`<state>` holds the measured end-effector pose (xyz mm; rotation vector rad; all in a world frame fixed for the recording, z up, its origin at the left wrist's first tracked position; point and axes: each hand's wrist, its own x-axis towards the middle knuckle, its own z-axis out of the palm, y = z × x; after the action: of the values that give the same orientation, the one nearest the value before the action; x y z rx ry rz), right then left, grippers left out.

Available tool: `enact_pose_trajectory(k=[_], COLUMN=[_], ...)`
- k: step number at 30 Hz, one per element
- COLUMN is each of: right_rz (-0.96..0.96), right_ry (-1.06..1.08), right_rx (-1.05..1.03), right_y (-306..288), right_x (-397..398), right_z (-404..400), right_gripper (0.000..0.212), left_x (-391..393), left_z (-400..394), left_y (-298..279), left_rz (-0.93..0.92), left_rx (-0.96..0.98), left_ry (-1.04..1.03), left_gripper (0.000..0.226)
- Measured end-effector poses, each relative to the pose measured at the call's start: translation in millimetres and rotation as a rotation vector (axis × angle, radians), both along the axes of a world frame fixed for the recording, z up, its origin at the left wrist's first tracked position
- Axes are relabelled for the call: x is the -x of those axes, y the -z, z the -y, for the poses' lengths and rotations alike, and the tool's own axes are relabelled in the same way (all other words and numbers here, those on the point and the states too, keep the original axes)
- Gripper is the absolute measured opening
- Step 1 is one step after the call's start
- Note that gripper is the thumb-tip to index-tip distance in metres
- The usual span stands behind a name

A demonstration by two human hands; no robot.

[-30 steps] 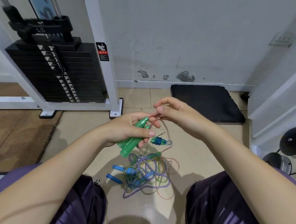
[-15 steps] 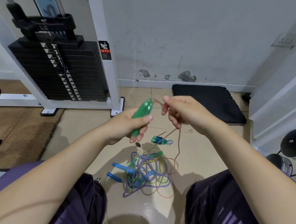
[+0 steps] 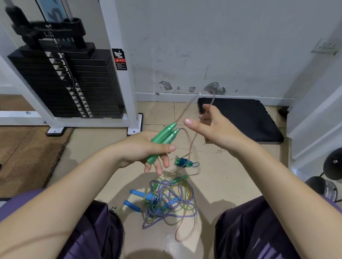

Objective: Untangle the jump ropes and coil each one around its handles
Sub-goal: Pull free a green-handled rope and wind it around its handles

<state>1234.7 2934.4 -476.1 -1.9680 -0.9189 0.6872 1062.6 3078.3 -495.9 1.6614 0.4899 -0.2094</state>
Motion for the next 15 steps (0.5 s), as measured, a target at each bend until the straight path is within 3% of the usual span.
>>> enact_pose_trajectory(k=[6,8,11,13,15], right_rz=[0.041,0.043,-0.018,-0.109,-0.154], right_ry=[0.019,-0.027,-0.184,-0.275,-0.316], right_rx=[-0.073,-0.116,-0.12,-0.107,-0.098], right_y=[4,4,7,8,7], right_x=[6,8,12,21,31], right_z=[-3,-4,-6,-6,-7], right_gripper=[0.103,0.086,0.035,0.026,0.03], left_x=[1,1,2,2,0], left_z=[0,0,2,4,2], left_y=[1,1,-1,-1,0], left_rz=[-0.035,-0.062,-0.058,-0.026,0.01], left_rx=[0.016,0.05,0.111,0.163,0.183], left_ry=[0.153,0.167,0.235,0.255,0.222], left_gripper=[0.021,0.02,0.018,0.017,0.023])
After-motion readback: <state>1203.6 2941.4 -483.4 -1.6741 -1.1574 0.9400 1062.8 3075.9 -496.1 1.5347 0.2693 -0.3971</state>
